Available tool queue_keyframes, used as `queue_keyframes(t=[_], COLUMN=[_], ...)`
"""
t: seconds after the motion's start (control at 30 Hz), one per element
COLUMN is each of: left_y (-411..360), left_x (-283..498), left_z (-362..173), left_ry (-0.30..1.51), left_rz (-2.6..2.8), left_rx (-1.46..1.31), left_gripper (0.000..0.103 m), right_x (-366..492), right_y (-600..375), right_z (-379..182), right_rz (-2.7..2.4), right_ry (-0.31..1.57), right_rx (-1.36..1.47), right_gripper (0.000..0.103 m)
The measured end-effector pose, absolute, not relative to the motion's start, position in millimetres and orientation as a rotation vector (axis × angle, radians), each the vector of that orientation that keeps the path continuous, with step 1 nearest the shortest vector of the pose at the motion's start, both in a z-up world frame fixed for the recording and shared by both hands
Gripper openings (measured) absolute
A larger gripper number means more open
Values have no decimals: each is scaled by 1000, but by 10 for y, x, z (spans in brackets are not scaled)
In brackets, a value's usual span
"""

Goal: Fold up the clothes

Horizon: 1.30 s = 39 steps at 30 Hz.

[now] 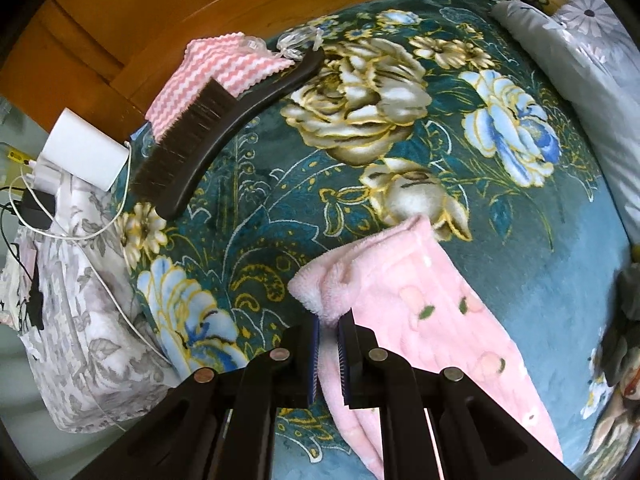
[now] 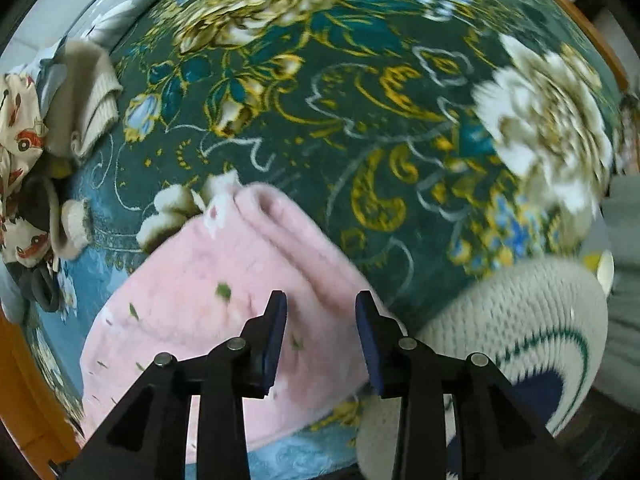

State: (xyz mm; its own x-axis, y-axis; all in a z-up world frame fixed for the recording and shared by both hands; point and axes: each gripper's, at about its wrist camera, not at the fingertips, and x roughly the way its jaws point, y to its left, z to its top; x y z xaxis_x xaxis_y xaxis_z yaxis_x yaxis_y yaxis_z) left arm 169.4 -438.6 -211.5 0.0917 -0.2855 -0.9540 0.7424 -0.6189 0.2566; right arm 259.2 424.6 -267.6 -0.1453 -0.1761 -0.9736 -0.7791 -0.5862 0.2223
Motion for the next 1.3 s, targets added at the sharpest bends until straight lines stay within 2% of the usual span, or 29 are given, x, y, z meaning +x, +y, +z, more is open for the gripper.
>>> queue_keyframes(t=[0.3,0.43,0.63,0.77,1.13,1.2,1.27,1.3], left_y=[-4055,-3847,-3577,-3476,-3452,-3468,-3487,-3499], left_x=[1701,1657,1553,1487,1493,1510,1524,1530], left_z=[-2043,-2039,-2025,-1981,-1912,-1903,-1887,-1874], left_ry=[401,367,337,330,332,350,374,388], left_rz=[-1619,-1623,-1638,-1653,-1666,-1669,-1677,-1685], left_rx=[1564,1563,1569,1567,1554,1548,1536,1530], left_gripper=[11,11,11,12,12,12,12,12], right_x=[2278,2207,2191,2203,2193,2158,2117,2095], right_y=[4372,4433,4440,4431,4353,4343,4313,4298], right_z=[-2996,-3137,-3232,-3249,-3299,-3283,-3241,-3209], right_rz=[1939,1971,2013,2056,2026,1988,1977,1976], right_ry=[1029,1044,1119,1160,1139,1134,1117,1101], right_rx=[-1854,-1893,-1900,-1911,-1901,-1906,-1923,-1931], right_gripper=[37,47,48,55,56,53,35,32])
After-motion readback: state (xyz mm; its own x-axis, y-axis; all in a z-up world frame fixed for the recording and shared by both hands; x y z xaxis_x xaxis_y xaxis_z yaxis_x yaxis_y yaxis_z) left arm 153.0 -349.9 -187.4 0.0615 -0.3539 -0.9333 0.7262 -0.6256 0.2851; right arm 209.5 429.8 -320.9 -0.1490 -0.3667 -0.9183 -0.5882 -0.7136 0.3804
